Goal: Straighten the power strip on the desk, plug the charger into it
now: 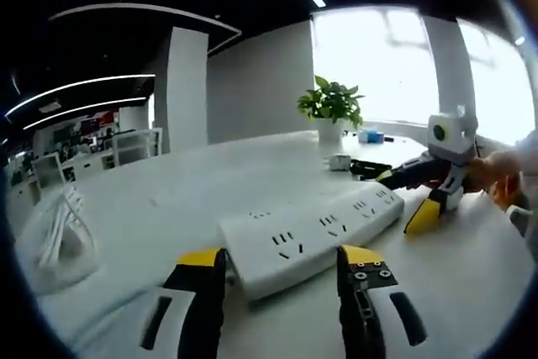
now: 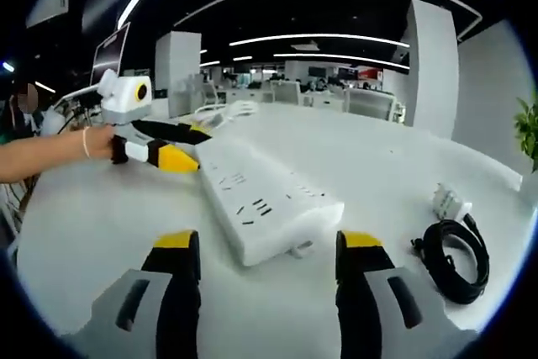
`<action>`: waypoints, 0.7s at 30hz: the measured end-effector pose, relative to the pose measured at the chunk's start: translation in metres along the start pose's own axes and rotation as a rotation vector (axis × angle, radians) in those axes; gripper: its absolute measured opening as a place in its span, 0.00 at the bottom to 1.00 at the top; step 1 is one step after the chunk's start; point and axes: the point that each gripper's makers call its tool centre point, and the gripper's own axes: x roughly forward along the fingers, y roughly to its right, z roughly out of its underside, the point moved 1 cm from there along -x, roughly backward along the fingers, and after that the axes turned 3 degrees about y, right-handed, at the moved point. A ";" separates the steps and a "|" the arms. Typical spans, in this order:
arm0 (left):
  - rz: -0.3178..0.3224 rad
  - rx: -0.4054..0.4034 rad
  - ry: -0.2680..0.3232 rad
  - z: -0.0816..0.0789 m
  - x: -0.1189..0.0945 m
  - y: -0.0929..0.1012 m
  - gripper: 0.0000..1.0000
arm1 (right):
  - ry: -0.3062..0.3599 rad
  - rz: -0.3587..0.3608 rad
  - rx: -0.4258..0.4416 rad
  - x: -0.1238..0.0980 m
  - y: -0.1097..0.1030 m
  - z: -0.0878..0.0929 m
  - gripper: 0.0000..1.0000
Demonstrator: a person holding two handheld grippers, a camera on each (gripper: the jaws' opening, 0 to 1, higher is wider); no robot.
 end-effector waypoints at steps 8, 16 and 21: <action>-0.013 0.048 -0.072 0.013 -0.001 -0.001 0.50 | 0.006 -0.004 0.004 0.005 0.001 0.000 0.52; -0.014 0.026 -0.080 0.014 0.000 -0.001 0.48 | 0.015 -0.003 0.017 0.005 0.008 -0.001 0.48; -0.024 0.023 -0.088 0.013 0.000 -0.002 0.44 | 0.022 -0.002 0.026 0.005 0.013 -0.001 0.45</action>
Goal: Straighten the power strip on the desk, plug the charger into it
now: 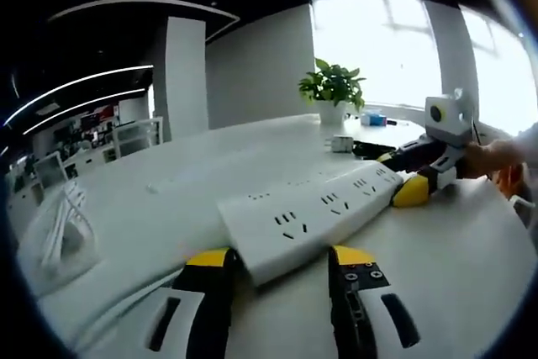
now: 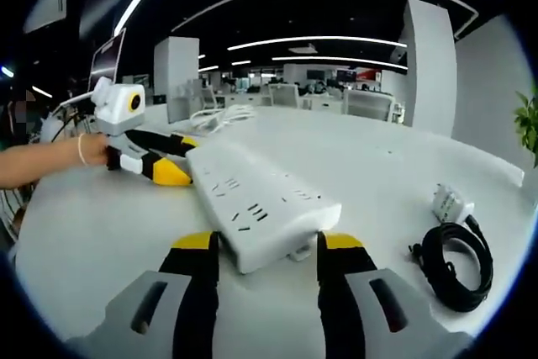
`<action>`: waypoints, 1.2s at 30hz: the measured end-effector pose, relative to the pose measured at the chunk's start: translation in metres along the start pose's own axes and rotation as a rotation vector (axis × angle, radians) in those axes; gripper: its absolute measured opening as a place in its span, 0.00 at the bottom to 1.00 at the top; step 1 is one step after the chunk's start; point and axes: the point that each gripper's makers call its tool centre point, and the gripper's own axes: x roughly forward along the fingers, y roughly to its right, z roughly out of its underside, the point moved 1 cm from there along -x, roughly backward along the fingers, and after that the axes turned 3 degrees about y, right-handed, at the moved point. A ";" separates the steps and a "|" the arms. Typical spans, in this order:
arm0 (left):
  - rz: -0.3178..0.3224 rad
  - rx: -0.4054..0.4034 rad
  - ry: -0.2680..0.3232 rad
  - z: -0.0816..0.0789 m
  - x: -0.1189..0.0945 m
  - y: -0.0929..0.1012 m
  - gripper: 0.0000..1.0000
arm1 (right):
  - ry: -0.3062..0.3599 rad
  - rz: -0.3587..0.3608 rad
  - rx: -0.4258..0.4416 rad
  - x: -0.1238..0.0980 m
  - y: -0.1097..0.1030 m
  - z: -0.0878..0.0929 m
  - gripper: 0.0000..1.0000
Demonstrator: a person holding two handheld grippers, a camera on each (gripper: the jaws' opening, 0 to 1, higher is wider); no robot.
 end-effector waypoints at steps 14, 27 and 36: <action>-0.022 -0.024 -0.012 -0.001 0.000 0.004 0.41 | 0.016 -0.004 0.021 0.004 0.008 -0.003 0.43; -0.036 -0.048 -0.030 -0.001 -0.003 0.009 0.36 | 0.015 -0.022 -0.007 0.012 0.018 -0.005 0.44; -0.042 -0.042 -0.046 -0.001 -0.004 0.011 0.33 | 0.012 -0.039 -0.016 0.018 0.026 -0.006 0.46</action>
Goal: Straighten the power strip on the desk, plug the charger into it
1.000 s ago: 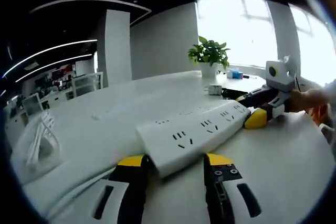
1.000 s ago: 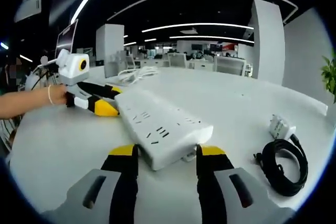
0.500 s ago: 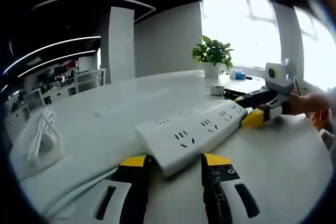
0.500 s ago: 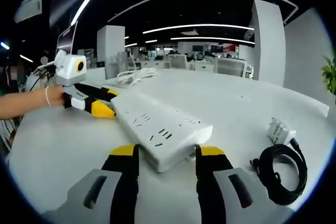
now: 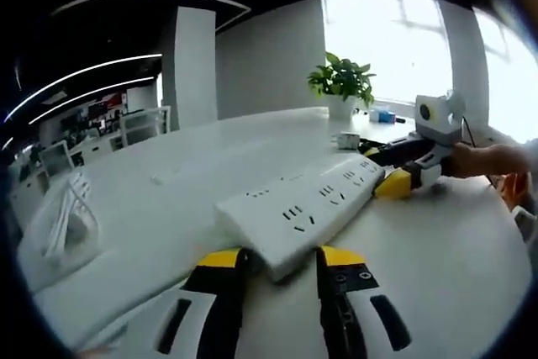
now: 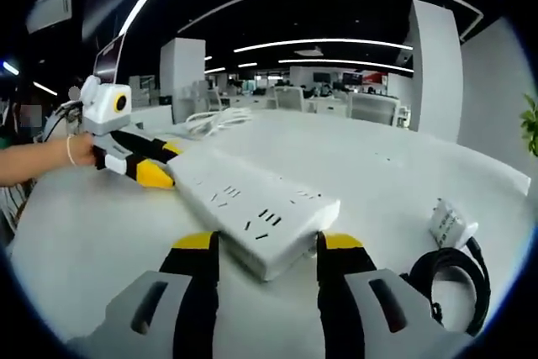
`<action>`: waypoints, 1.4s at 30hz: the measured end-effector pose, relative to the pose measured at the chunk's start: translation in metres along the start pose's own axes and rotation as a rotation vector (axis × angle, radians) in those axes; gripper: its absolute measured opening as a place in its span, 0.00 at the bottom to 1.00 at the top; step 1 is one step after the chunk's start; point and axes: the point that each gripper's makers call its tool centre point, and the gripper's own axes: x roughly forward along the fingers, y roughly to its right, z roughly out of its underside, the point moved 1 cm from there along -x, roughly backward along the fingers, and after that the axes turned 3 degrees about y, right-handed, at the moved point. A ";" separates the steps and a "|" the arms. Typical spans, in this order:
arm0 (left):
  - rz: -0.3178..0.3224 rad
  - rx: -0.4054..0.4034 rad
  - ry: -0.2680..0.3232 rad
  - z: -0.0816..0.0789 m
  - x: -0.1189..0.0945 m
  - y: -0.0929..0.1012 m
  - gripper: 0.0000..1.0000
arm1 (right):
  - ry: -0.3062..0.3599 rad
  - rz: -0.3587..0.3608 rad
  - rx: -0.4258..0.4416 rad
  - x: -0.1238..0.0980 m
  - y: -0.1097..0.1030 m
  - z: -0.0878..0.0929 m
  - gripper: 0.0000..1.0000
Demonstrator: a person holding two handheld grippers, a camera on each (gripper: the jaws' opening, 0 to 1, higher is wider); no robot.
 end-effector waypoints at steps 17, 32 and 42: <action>0.009 -0.010 -0.015 -0.002 0.003 0.001 0.33 | -0.009 -0.035 -0.015 0.010 0.016 -0.004 0.45; 0.005 -0.009 -0.028 -0.002 0.002 -0.001 0.30 | -0.014 -0.067 -0.012 0.016 0.018 -0.005 0.46; 0.004 -0.012 -0.031 -0.001 0.001 -0.001 0.30 | -0.019 -0.084 -0.021 0.019 0.019 -0.006 0.46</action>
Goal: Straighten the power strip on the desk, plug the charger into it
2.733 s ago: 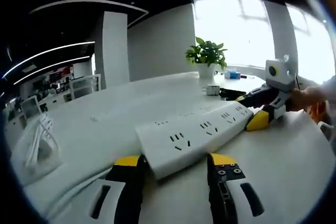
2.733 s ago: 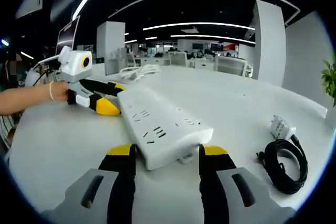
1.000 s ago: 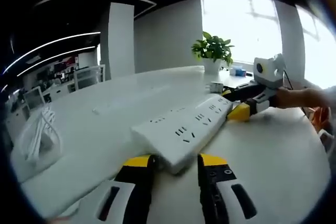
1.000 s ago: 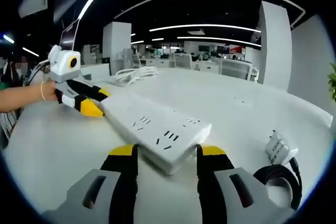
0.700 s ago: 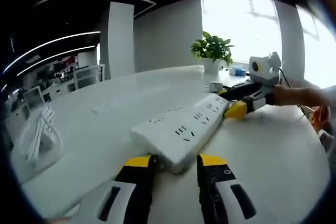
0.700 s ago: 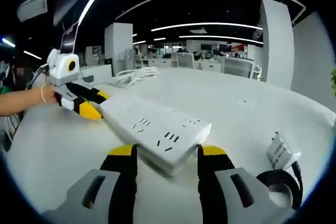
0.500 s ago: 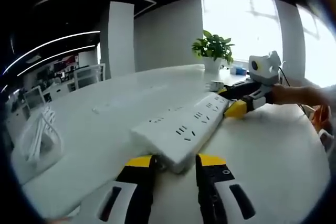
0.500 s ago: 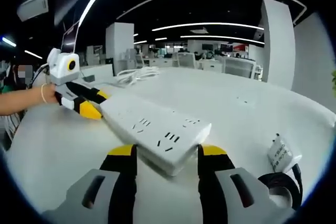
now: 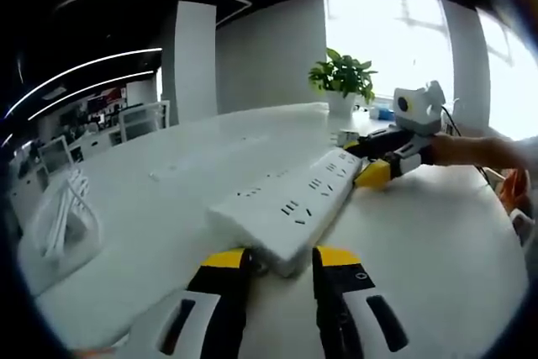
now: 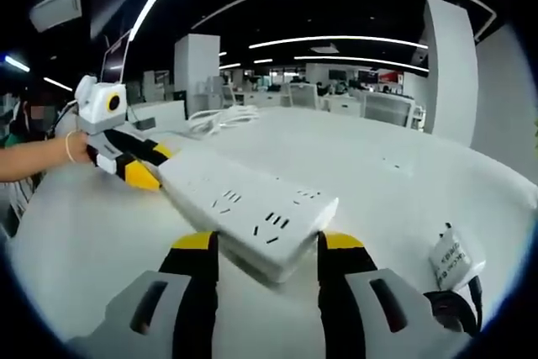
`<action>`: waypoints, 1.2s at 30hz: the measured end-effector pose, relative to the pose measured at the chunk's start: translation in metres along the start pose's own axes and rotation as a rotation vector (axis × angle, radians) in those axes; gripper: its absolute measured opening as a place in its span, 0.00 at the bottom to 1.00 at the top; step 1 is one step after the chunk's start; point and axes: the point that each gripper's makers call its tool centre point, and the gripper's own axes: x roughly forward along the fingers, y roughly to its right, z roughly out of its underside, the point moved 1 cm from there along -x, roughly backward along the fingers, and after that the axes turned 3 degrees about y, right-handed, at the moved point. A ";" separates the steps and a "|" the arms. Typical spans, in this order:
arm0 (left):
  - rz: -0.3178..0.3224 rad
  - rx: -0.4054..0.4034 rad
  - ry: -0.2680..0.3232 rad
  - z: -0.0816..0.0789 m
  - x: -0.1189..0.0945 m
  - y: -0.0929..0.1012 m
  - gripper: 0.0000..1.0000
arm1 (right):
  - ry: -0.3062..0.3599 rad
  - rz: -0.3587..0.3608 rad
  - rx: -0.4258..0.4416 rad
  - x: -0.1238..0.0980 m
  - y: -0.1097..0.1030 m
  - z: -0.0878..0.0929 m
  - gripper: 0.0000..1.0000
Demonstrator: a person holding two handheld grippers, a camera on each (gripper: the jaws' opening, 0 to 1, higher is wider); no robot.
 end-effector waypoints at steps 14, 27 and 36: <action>-0.002 -0.001 -0.003 0.000 0.000 -0.001 0.29 | -0.006 0.009 -0.004 0.003 0.000 -0.001 0.48; -0.017 -0.004 -0.001 0.001 -0.001 0.000 0.28 | -0.004 0.013 -0.002 0.005 0.002 -0.001 0.48; -0.016 -0.010 0.004 0.000 0.000 -0.002 0.28 | -0.006 0.013 0.000 0.006 0.002 -0.002 0.48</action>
